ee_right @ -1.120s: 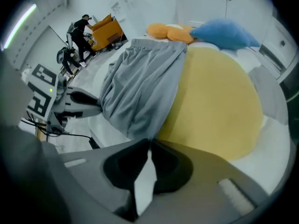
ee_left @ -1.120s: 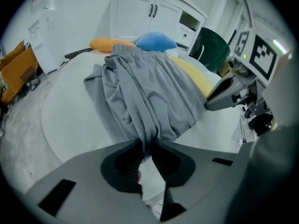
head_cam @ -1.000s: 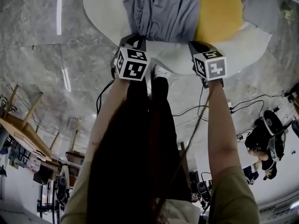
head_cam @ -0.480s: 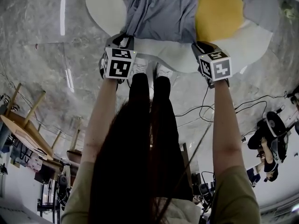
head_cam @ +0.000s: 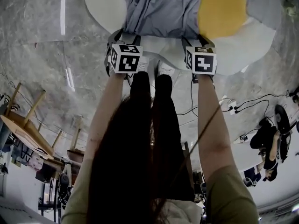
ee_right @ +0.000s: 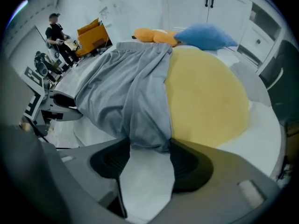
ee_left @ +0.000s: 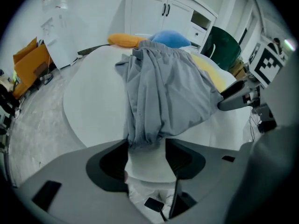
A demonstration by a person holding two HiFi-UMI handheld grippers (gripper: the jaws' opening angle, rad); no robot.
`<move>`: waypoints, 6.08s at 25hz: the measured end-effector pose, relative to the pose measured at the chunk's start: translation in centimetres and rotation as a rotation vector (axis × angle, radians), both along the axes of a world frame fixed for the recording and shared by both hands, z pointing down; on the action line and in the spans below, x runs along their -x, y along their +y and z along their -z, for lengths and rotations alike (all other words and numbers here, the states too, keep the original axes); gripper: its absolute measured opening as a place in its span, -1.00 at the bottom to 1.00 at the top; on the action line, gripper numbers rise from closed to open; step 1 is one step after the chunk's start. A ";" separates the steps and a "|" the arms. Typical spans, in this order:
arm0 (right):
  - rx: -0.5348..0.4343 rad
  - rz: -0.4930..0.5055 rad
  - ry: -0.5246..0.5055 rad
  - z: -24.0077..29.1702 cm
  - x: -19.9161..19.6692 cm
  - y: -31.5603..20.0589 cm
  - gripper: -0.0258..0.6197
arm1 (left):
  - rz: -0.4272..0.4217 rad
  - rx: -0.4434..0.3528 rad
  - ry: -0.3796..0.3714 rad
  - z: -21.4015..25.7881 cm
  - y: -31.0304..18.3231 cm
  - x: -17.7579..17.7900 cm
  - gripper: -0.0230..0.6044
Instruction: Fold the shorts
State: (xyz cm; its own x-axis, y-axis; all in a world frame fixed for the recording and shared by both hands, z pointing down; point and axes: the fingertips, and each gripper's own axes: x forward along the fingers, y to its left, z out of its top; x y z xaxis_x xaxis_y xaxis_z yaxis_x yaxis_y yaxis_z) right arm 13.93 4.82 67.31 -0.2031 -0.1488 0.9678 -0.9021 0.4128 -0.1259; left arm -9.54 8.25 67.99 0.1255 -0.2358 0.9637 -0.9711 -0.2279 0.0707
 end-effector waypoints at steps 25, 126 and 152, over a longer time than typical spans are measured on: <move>-0.192 0.651 -0.046 4.5 0.9 -0.3 0.14 | -0.155 -0.078 0.311 6.9 -3.1 -1.0 -0.81; -0.073 1.140 0.114 6.4 -7.7 -0.3 -0.72 | -0.757 -0.015 -0.017 4.3 0.0 -9.4 -0.16; 0.095 1.286 0.041 4.1 -0.8 -16.7 0.28 | -1.018 0.007 0.145 3.9 -18.7 -10.5 0.34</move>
State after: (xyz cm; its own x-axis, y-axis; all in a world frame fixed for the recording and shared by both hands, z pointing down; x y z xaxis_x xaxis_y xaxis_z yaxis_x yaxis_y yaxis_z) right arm 14.77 -11.90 63.21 -0.1183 0.1996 0.9727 0.1309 0.9742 -0.1839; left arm 0.94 -10.50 64.11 0.3776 0.0531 0.9245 -0.3000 -0.9375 0.1764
